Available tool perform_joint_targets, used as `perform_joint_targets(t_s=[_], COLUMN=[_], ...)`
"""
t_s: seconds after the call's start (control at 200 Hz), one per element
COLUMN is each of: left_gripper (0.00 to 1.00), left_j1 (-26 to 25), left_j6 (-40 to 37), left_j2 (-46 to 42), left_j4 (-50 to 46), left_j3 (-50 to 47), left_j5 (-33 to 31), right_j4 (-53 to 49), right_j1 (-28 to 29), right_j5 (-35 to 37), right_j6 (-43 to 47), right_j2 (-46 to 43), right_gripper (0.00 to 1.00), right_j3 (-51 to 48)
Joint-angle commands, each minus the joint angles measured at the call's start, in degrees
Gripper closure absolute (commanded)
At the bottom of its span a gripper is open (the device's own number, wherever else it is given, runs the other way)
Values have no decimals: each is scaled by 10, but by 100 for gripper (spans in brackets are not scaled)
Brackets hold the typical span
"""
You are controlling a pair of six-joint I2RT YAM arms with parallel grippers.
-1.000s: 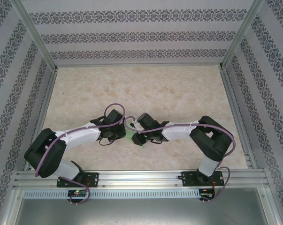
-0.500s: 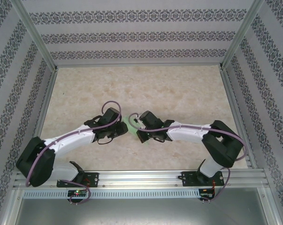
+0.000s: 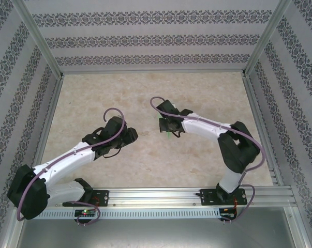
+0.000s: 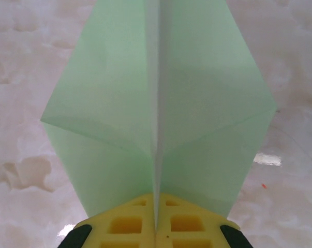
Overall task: Fold a paper plane with a square sheet of paper (pick it up from the middle)
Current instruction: Move the paper plane to the center of the table.
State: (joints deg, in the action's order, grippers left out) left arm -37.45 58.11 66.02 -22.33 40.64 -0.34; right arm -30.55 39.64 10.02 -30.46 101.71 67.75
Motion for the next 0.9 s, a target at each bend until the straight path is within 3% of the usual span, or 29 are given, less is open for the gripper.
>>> perform_joint_targets(t_s=[0.0,0.44,0.614,0.894], left_gripper=[53,52,52,51], left_j1=[10,19,21,22], left_j6=[-4,-1,1,-6], left_j2=[-19,-60,-57,-38], left_j4=[-18,-22,-19,-21], left_j3=[-15,-43,-44,-31], left_j5=[1,2,5,10], right_j4=[-61,-80,-71,-97], right_j1=[2,23,21,20], right_j5=[-9,1,-16,21], right_j6=[-44,-43,-52,-42], right_j2=[40,144,144,111], right_gripper=[95,87,85,87], right_j3=[38,75,68,87])
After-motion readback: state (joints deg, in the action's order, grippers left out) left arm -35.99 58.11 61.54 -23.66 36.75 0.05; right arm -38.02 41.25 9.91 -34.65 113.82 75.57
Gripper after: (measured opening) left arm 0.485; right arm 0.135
